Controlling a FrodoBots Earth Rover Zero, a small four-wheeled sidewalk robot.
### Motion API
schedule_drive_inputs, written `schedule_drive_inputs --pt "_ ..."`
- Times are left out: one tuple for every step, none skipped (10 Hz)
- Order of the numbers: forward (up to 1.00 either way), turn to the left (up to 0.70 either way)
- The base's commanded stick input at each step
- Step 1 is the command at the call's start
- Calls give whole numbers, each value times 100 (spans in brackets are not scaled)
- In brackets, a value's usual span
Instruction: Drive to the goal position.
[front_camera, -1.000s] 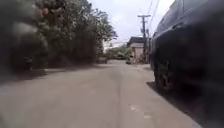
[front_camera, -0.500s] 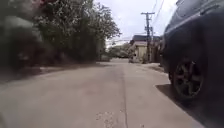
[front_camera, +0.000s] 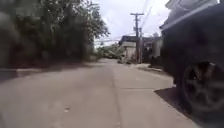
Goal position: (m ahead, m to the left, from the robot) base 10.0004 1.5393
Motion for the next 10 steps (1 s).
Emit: schedule_drive_inputs --pt "100 0" --pt "100 0" --pt "100 0" --pt "100 0" --pt "100 -1" --pt "100 -2" --pt "100 -40" --pt "100 -40" --pt "100 -40" --pt "100 -40"
